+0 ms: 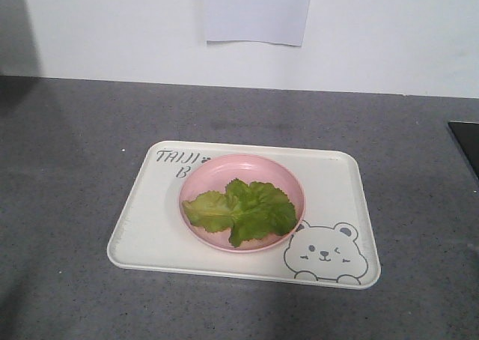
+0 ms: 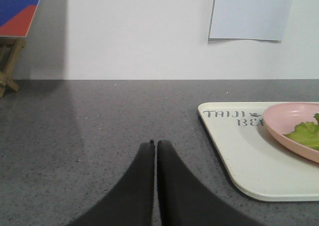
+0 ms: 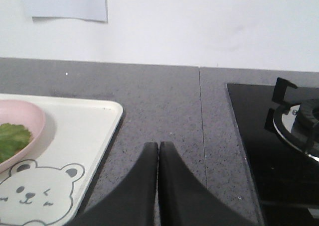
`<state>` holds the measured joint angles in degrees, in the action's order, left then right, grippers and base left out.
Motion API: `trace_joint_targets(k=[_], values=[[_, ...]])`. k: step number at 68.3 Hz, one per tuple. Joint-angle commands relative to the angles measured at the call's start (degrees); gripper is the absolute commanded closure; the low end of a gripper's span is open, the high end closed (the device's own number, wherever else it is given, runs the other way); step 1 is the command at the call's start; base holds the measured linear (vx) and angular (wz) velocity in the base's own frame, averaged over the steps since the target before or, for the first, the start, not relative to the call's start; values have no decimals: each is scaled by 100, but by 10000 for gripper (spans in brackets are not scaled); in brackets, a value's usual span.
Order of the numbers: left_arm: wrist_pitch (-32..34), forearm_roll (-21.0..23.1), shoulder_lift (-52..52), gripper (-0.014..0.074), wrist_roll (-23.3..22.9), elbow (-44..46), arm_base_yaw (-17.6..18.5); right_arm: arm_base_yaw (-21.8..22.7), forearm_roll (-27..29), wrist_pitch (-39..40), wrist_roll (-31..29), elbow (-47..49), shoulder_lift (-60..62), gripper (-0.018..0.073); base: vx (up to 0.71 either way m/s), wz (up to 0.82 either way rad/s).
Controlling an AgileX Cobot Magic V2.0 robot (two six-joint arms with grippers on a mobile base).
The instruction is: Transfer vegetables to tray and serve
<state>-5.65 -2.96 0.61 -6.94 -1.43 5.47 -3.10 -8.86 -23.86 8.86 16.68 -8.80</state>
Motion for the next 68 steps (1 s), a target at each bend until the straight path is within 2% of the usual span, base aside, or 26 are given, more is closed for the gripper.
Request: trace_joint_targets(k=[1, 18, 30, 46, 59, 68], values=[[420, 49, 92, 604, -75, -138, 32, 250, -29, 1046, 23, -251, 182, 566, 0, 0], [420, 49, 92, 604, -75, -138, 32, 320, 357, 1661, -47, -1182, 750, 566, 0, 0], [420, 49, 92, 604, -75, -138, 32, 320, 371, 2176, -47, -1851, 972, 565, 0, 0], [420, 49, 92, 604, -75, -138, 32, 356, 396, 2152, -444, -1880, 972, 564, 0, 0], [420, 49, 92, 604, -75, -138, 32, 910, 716, 2139, -453, -1880, 972, 564, 0, 0], [420, 49, 92, 604, -75, -138, 32, 986, 671, 2139, -482, -1880, 972, 564, 0, 0]])
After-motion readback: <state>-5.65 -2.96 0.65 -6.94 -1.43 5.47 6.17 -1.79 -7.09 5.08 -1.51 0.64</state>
